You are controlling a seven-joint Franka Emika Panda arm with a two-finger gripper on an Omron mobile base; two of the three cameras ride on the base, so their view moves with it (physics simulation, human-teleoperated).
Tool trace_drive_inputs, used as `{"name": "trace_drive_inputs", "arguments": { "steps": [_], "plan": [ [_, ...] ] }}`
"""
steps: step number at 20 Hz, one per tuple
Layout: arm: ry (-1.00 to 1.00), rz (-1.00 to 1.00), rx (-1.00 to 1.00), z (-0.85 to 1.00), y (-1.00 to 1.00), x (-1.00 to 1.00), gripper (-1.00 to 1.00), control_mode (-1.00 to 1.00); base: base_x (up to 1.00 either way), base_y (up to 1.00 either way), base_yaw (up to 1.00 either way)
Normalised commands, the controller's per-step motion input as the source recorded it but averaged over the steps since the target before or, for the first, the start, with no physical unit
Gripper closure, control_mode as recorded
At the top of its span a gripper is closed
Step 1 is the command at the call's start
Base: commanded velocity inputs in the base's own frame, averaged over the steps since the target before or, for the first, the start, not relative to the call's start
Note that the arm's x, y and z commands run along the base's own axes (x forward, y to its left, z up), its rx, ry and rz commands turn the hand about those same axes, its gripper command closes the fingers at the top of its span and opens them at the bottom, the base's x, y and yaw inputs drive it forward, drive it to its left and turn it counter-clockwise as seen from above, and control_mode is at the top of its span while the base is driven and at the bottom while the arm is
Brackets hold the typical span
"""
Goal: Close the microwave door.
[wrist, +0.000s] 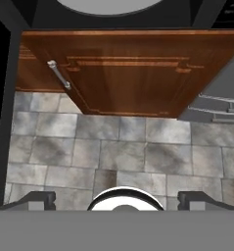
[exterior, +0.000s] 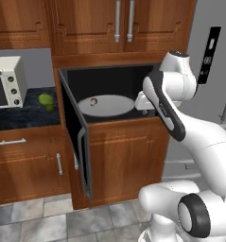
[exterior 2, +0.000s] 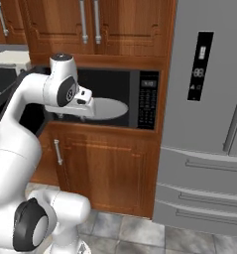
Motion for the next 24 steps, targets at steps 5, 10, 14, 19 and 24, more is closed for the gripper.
{"name": "trace_drive_inputs", "arguments": {
  "steps": [5, 10, 14, 19, 24],
  "plan": [
    [0.00, 0.00, 0.00, 0.00, 0.00, -0.05, -1.00, -1.00, -0.14, 0.00, 0.00],
    [-0.33, 0.00, -0.01, 0.36, 0.05, -0.88, -1.00, -1.00, 0.00, 0.00, 0.00],
    [-0.57, -0.05, 0.00, 0.75, 0.13, -1.00, -1.00, -1.00, 0.00, 0.00, 0.00],
    [-0.43, -0.14, -0.13, 0.71, 0.73, -1.00, -1.00, -1.00, 0.00, 0.00, 0.00],
    [-0.27, -0.15, -0.25, 0.35, 1.00, -1.00, -1.00, -1.00, 0.00, 0.00, 0.00]
  ]
}}
